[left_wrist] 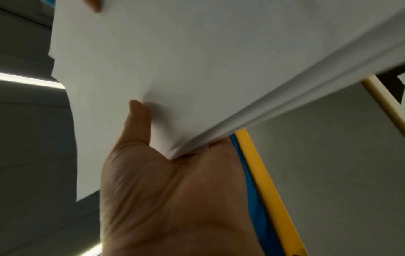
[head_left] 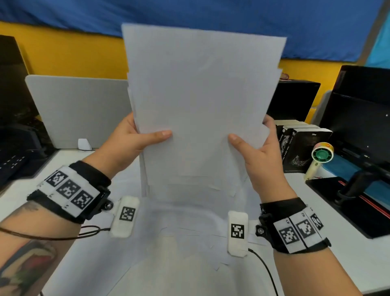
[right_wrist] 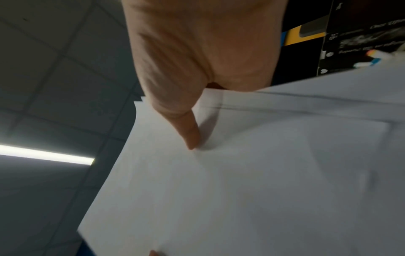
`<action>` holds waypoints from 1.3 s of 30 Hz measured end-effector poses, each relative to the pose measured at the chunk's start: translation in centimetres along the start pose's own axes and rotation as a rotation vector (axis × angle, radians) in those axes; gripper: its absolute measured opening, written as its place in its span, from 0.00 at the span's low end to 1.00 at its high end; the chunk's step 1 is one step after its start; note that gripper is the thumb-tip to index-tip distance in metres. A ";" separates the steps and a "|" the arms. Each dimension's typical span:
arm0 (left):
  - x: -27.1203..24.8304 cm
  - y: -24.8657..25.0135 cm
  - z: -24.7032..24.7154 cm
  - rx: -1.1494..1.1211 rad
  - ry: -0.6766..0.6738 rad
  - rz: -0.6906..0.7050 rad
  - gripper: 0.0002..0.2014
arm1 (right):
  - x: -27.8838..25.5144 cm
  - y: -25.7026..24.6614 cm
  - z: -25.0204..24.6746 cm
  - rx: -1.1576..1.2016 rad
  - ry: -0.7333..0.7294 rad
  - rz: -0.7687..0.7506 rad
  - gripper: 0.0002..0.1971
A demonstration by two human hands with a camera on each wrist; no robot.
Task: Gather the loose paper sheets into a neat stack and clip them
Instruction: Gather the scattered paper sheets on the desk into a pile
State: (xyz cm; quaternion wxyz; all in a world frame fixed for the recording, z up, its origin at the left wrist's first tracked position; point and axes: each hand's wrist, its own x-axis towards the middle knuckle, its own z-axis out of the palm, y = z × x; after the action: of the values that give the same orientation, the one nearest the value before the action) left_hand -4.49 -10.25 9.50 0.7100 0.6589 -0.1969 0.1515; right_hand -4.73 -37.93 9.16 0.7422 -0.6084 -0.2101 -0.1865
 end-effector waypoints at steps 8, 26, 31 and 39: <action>-0.8 -3.1 -1.1 0.041 -0.037 -0.185 0.30 | 0.2 2.6 -1.4 0.095 -0.094 0.277 0.18; -1.8 -4.8 -0.3 0.072 -0.003 -0.204 0.32 | -0.5 3.8 -2.0 -0.119 -0.149 0.145 0.30; -4.2 -7.0 0.3 0.087 0.003 -0.370 0.28 | -1.0 5.7 -2.3 -0.213 -0.143 0.314 0.23; -3.6 -5.4 0.6 0.237 0.053 -0.304 0.16 | -1.0 5.4 -0.5 -0.129 -0.012 0.185 0.15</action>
State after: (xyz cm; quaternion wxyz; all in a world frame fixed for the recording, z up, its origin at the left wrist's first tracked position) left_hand -5.11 -11.16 3.10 0.6472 0.7557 -0.0572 0.0818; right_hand -2.66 -37.40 4.05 0.7144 -0.6727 -0.1453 -0.1267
